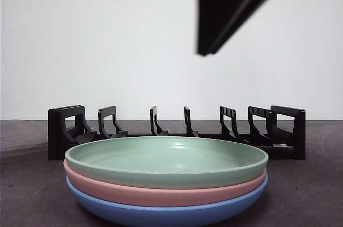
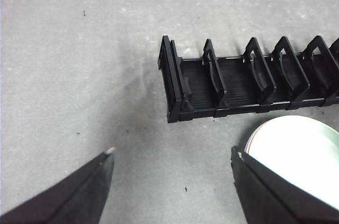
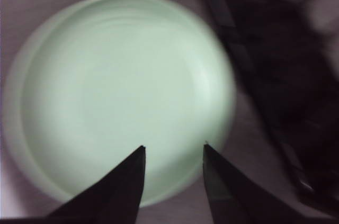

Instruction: Place the plate

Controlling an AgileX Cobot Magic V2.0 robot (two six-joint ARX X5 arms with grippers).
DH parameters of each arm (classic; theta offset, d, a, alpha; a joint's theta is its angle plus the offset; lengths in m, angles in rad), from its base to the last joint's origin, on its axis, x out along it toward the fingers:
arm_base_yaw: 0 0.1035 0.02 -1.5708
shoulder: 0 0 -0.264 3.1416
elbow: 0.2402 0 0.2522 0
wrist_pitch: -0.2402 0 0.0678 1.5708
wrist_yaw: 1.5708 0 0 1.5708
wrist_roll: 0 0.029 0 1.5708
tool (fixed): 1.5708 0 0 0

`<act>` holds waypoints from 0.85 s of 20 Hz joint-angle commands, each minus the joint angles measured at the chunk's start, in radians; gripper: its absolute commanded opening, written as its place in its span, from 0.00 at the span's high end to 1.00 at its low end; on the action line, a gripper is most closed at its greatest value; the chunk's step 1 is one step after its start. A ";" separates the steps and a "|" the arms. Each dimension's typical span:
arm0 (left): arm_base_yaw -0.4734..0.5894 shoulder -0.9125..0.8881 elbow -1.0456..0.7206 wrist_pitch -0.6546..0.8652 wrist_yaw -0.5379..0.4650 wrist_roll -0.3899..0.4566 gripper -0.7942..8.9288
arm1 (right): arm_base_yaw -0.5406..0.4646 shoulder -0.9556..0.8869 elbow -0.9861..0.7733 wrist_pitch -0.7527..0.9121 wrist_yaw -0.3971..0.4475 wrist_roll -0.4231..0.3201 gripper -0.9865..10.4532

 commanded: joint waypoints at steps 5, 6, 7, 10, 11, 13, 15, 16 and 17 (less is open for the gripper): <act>-0.002 0.025 0.021 0.016 -0.003 -0.003 0.57 | -0.443 -0.063 0.013 0.181 -0.132 0.058 0.76; -0.002 0.026 0.021 0.016 -0.003 -0.003 0.57 | -0.503 -0.062 0.013 0.214 -0.140 0.058 0.76; -0.002 0.025 0.021 0.016 -0.003 -0.003 0.57 | -0.554 -0.060 0.013 0.251 -0.143 0.062 0.76; -0.002 0.023 0.021 0.009 -0.003 -0.003 0.57 | -0.642 -0.060 0.013 0.304 -0.161 0.085 0.76; -0.002 0.023 0.021 0.005 -0.003 -0.003 0.57 | -0.654 -0.060 0.013 0.300 -0.166 0.084 0.76; -0.002 0.024 0.021 0.007 -0.003 -0.003 0.64 | -0.662 -0.060 0.013 0.300 -0.166 0.085 0.85; -0.003 0.024 0.021 0.010 -0.002 0.007 0.92 | -0.661 -0.060 0.013 0.317 -0.163 0.084 0.90; -0.003 0.024 0.021 0.010 -0.002 0.008 0.91 | -0.661 -0.060 0.013 0.310 -0.179 0.089 0.90; -0.003 0.023 0.021 0.002 -0.002 0.008 0.91 | -0.660 -0.061 0.013 0.290 -0.210 0.089 0.90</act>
